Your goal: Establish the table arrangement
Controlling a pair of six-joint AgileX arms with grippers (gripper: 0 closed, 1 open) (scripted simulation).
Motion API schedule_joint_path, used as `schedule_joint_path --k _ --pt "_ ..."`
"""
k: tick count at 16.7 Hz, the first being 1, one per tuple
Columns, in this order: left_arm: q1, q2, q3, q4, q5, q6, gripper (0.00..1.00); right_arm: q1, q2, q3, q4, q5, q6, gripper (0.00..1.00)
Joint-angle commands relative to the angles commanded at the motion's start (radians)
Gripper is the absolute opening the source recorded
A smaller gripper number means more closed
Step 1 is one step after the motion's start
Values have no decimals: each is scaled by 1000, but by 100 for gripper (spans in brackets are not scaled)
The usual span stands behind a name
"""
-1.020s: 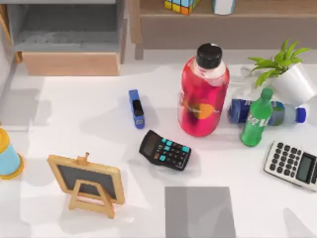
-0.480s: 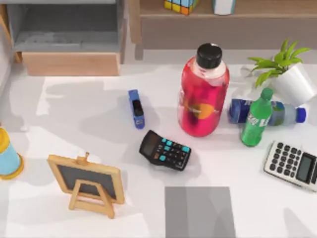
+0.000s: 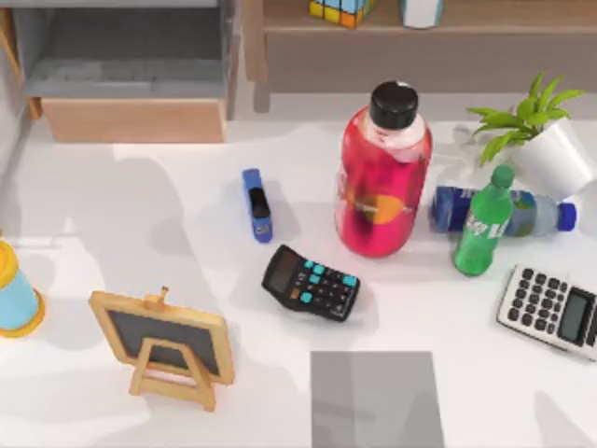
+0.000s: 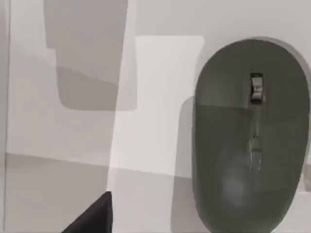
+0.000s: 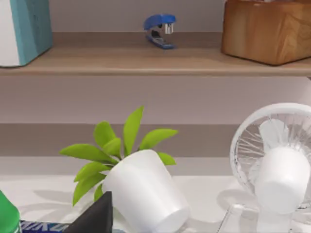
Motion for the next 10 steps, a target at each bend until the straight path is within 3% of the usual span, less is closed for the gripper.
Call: schedule_joint_path --k 10 --pt "-5 68 62 -27 4 5 100 0 0 0 0 0 0 100"
